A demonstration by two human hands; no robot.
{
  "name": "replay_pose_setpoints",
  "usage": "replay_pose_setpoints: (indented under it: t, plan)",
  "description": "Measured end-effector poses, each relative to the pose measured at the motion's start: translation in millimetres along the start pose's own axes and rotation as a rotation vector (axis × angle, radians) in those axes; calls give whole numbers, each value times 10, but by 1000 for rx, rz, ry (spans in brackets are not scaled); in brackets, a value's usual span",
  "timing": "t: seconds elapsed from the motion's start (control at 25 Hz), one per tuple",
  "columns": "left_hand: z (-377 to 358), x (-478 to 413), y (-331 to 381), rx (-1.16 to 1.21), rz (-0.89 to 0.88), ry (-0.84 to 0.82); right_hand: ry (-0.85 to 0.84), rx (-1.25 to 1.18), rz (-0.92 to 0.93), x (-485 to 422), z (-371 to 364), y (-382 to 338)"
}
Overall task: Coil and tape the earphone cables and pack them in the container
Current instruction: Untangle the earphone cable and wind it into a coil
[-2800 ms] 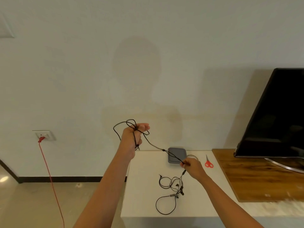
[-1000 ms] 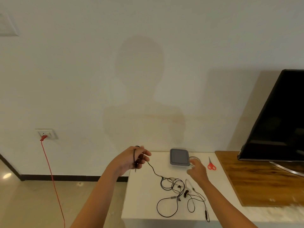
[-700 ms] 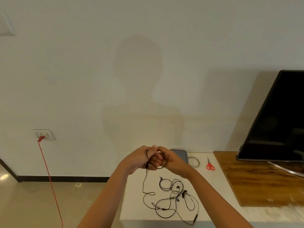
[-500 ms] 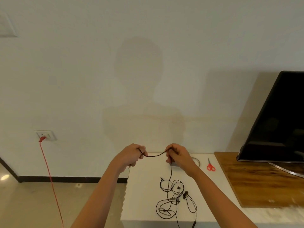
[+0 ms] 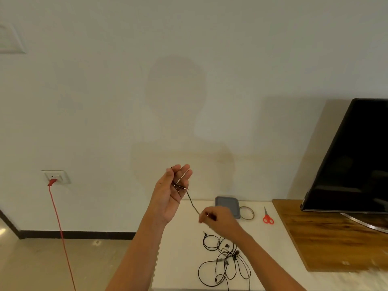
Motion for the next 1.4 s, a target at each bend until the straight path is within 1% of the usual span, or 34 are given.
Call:
replay_pose_setpoints:
  t: [0.08, 0.12, 0.24, 0.36, 0.44, 0.52, 0.56, 0.6, 0.68, 0.72, 0.8, 0.88, 0.92, 1.0, 1.08, 1.2, 1.28, 1.4]
  plan:
    - [40, -67, 16, -33, -68, 7, -82, 5, 91, 200, -115, -154]
    - [72, -90, 24, -103, -86, 14, -99, -14, 117, 294, -123, -218]
    - [169, -107, 17, -438, -108, 27, -49, -161, 161, 495, 18, -387]
    - [161, -38, -57, -721, -17, -61, 66, -278, 240, 527, 287, -587]
    - [102, 38, -162, -810, 110, -171, 139, -305, 301, 456, 481, -749]
    - [66, 122, -284, -827, 253, -245, 223, -286, 344, 328, 674, -890]
    - [64, 155, -340, -800, 306, -270, 267, -262, 345, 236, 761, -927]
    - [58, 184, -386, -740, 337, -295, 301, -242, 325, 132, 828, -938]
    - [-20, 238, -420, -523, 343, -333, 351, -211, 241, -89, 904, -846]
    - [-87, 267, -412, -408, 327, -347, 347, -206, 192, -187, 895, -737]
    - [-205, 293, -360, -230, 268, -351, 264, -235, 97, -268, 742, -512]
    - [-259, 247, -279, -115, 192, -327, 149, -276, 8, -195, 451, -316]
    - [-252, 197, -241, -97, 154, -308, 106, -279, -25, -108, 297, -247]
    - [-216, 104, -171, -187, 91, -254, 57, -253, -42, 114, 62, -206]
    - [-124, 28, -138, -380, 52, -191, 32, -247, -18, 340, -15, -284]
    - [-4, 3, -152, -664, 49, -149, 78, -274, 72, 567, 185, -597]
    - [1, 57, -229, -790, 113, -197, 157, -278, 166, 589, 410, -821]
    - [-60, 227, -419, -779, 236, -299, 300, -193, 253, 426, 791, -1049]
Point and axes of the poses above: each hand's wrist, its own x-axis away from the middle knuckle, its own z-axis out of the back of the hand, y = z × x, the point moved 4 cm from there along -x, towards the middle knuckle, and after that the axes turned 3 degrees about -y, right-handed, at the moved point
